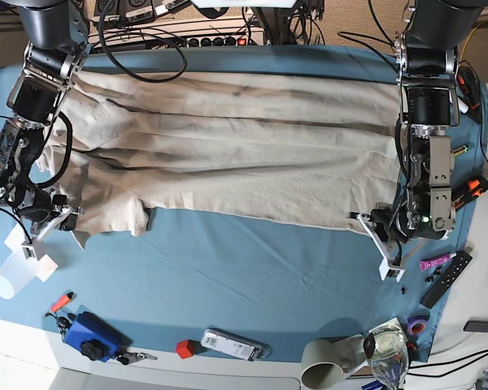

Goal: Fold the T-shirt properly
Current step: 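Hold the shirt ends with both grippers and pull them apart to straighten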

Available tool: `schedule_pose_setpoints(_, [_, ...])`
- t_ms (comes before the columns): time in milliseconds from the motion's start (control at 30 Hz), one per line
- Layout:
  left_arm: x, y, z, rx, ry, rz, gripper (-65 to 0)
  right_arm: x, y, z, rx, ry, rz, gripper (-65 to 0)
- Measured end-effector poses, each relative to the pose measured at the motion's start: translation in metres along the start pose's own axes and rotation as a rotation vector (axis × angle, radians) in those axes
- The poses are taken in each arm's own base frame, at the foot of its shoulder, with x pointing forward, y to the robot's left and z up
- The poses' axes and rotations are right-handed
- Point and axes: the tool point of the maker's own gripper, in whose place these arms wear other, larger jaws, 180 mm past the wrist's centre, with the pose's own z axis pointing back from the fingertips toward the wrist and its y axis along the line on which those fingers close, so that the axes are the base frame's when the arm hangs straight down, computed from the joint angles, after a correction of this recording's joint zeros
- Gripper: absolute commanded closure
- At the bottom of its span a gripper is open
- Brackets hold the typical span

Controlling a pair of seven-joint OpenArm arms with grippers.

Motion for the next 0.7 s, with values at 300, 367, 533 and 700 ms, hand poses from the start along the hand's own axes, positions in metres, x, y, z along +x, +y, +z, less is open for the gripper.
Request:
schedule_pose_setpoints(300, [-0.004, 0.017, -0.009, 0.073, -0.004, 0.008, -27.0, -0.001, 0.000, 0.000, -0.001, 0.002, 0.000, 0.0])
schedule_pose_setpoints(367, [-0.010, 0.015, -0.015, 0.054, 0.009, 0.022, -30.3, 0.000, 0.000, 0.000, 0.000, 0.001, 0.000, 0.0])
schedule_pose_setpoints(533, [-0.026, 0.006, -0.033, -0.027, 0.034, 0.045, -31.2, 0.000, 0.000, 0.000, 0.000, 0.002, 0.000, 0.0])
schedule_pose_setpoints(700, [-0.027, 0.005, -0.042, -0.086, 0.031, 0.126, -31.1, -0.001, 0.000, 0.000, 0.000, 0.003, 0.001, 0.0])
